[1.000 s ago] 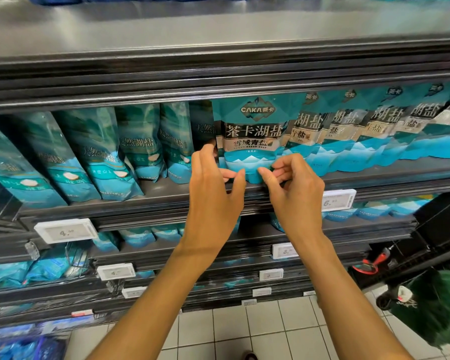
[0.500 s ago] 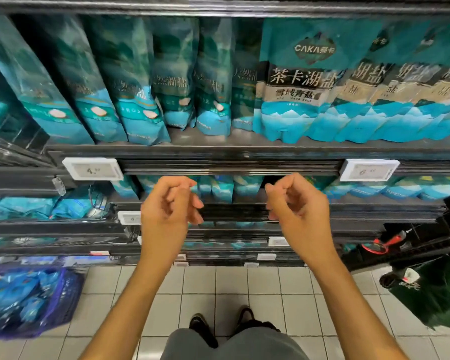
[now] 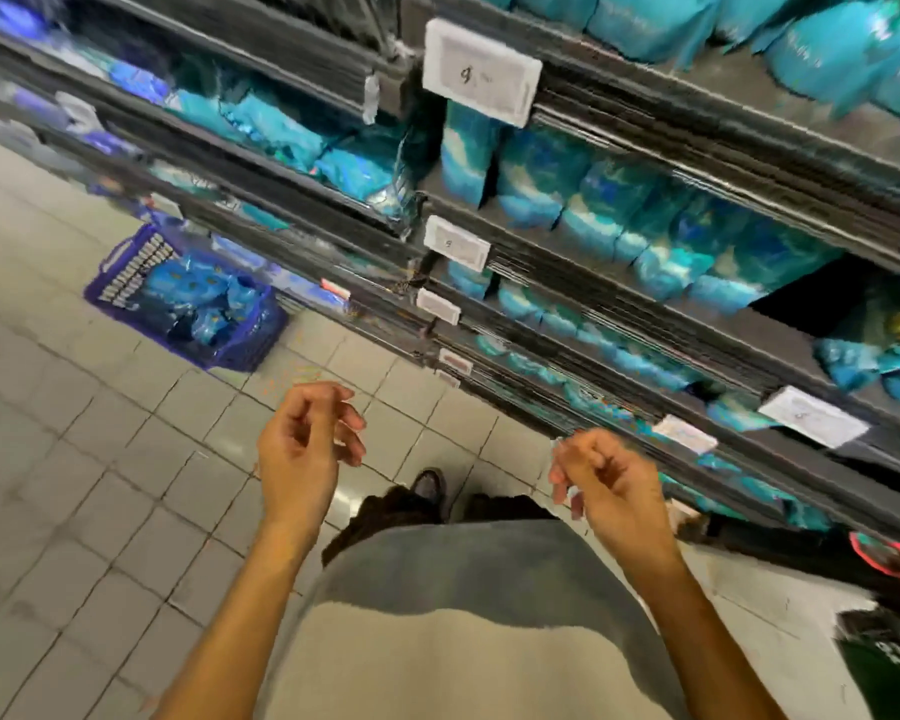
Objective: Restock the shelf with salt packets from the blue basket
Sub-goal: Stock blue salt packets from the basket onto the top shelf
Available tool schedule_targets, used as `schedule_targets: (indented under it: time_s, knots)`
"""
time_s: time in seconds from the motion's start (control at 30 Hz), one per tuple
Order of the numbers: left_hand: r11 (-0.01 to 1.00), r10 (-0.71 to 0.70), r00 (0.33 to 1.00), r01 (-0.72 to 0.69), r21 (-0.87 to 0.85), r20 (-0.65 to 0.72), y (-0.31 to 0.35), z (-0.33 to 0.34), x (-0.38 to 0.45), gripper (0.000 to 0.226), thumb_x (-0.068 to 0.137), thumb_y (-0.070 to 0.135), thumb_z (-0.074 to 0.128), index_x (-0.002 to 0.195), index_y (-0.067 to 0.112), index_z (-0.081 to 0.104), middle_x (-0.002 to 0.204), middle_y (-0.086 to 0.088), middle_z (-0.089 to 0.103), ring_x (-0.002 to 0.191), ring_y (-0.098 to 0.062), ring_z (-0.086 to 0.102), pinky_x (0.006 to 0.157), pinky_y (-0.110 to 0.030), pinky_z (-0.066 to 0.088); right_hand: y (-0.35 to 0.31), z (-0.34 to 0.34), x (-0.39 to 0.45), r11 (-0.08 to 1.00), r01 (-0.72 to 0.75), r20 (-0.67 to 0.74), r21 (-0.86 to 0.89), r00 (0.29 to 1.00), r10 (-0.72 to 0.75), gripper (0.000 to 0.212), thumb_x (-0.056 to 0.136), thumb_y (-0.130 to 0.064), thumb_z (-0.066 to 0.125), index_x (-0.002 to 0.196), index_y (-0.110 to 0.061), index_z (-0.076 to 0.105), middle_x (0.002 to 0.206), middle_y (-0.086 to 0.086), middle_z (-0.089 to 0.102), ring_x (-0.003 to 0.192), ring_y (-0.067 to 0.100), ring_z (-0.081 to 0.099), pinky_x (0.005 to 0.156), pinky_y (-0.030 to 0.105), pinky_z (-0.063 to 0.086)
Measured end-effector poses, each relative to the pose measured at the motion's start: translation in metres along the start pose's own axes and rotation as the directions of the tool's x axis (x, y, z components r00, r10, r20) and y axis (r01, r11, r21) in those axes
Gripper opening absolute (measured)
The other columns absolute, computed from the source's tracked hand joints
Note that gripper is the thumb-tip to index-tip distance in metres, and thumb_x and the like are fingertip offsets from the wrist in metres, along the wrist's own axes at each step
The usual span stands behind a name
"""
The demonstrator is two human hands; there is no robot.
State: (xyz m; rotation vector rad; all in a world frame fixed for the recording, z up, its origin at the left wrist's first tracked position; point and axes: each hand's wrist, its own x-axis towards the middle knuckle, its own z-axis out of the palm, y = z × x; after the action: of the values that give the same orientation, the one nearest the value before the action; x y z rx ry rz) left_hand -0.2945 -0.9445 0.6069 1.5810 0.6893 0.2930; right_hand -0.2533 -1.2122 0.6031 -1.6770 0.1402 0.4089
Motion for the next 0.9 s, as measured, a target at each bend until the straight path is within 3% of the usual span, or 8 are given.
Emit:
schedule_targets:
  time_s: [0.13, 0.3, 0.37, 0.47, 0.6, 0.67, 0.8, 0.9]
  knots:
    - [0.999, -0.035, 0.993, 0.033, -0.013, -0.109, -0.013, -0.008, -0.022, 0.026, 0.108, 0.015, 0.043, 0.093, 0.007, 0.062, 0.068, 0.001, 0.064, 0.049, -0.016, 0.056, 0.046, -0.024, 0.048, 0.008, 0.017, -0.001, 0.991, -0.034, 0.171, -0.126, 0.984, 0.056, 0.029, 0.101, -0.004, 0.056, 0.072, -0.008, 0.058, 0.061, 0.004, 0.06, 0.052, 0.007, 0.053, 0.054, 0.012, 0.043]
    - [0.99, -0.141, 0.945, 0.134, -0.045, -0.294, -0.044, -0.035, -0.06, 0.025, 0.107, 0.023, 0.045, 0.095, 0.018, 0.066, 0.07, 0.0, 0.067, 0.051, -0.015, 0.059, 0.046, -0.029, 0.049, 0.01, 0.041, 0.013, 0.957, 0.008, 0.396, -0.29, 0.911, 0.113, 0.032, 0.1, -0.003, 0.056, 0.071, -0.017, 0.06, 0.06, -0.001, 0.063, 0.049, 0.006, 0.054, 0.05, 0.013, 0.042]
    - [0.982, -0.188, 0.904, 0.183, -0.051, -0.384, -0.06, -0.051, -0.082, 0.028, 0.106, 0.027, 0.046, 0.09, 0.032, 0.068, 0.071, -0.001, 0.068, 0.054, -0.017, 0.06, 0.048, -0.032, 0.05, 0.013, 0.055, 0.023, 0.942, 0.023, 0.467, -0.334, 0.872, 0.144, 0.034, 0.099, -0.003, 0.057, 0.07, -0.02, 0.062, 0.059, -0.003, 0.063, 0.05, 0.006, 0.055, 0.047, 0.015, 0.041]
    - [0.968, -0.248, 0.831, 0.229, -0.099, -0.498, -0.078, -0.072, -0.111, 0.028, 0.104, 0.028, 0.049, 0.088, 0.035, 0.07, 0.072, -0.004, 0.068, 0.056, -0.022, 0.061, 0.049, -0.033, 0.05, 0.015, 0.083, 0.04, 0.937, 0.017, 0.541, -0.349, 0.82, 0.187, 0.034, 0.099, -0.008, 0.06, 0.068, -0.023, 0.063, 0.058, -0.001, 0.061, 0.048, 0.006, 0.052, 0.046, 0.016, 0.04]
    - [0.948, -0.31, 0.698, 0.281, -0.152, -0.645, -0.095, -0.096, -0.145, 0.03, 0.105, 0.017, 0.053, 0.087, 0.033, 0.07, 0.073, 0.002, 0.069, 0.055, -0.002, 0.056, 0.053, -0.018, 0.045, 0.009, 0.146, 0.054, 0.92, 0.056, 0.637, -0.389, 0.738, 0.224, 0.02, 0.098, -0.019, 0.063, 0.078, -0.019, 0.065, 0.063, 0.009, 0.064, 0.053, 0.015, 0.054, 0.045, 0.021, 0.04]
    - [0.933, -0.346, 0.649, 0.318, -0.171, -0.677, -0.104, -0.109, -0.161, 0.025, 0.105, 0.021, 0.053, 0.09, 0.033, 0.068, 0.079, 0.002, 0.07, 0.057, 0.0, 0.054, 0.057, -0.019, 0.044, -0.001, 0.187, 0.059, 0.904, 0.151, 0.691, -0.4, 0.698, 0.189, 0.018, 0.097, -0.02, 0.062, 0.08, -0.021, 0.067, 0.066, 0.006, 0.068, 0.055, 0.014, 0.06, 0.045, 0.021, 0.042]
    - [0.901, -0.419, 0.553, 0.35, -0.256, -0.72, -0.121, -0.148, -0.172, 0.018, 0.105, 0.019, 0.052, 0.096, 0.025, 0.067, 0.079, -0.001, 0.07, 0.053, -0.006, 0.05, 0.048, -0.02, 0.043, -0.022, 0.279, 0.066, 0.903, 0.232, 0.755, -0.363, 0.641, 0.139, 0.018, 0.099, -0.013, 0.059, 0.082, -0.014, 0.066, 0.066, 0.0, 0.069, 0.055, 0.01, 0.062, 0.044, 0.019, 0.043]
    - [0.892, -0.442, 0.524, 0.343, -0.295, -0.728, -0.133, -0.189, -0.158, 0.018, 0.104, 0.017, 0.053, 0.096, 0.025, 0.067, 0.079, -0.002, 0.07, 0.055, -0.009, 0.052, 0.049, -0.018, 0.043, -0.029, 0.346, 0.066, 0.892, 0.276, 0.773, -0.357, 0.624, 0.115, 0.019, 0.099, -0.012, 0.056, 0.082, -0.009, 0.065, 0.068, 0.001, 0.068, 0.056, 0.011, 0.062, 0.043, 0.025, 0.04]
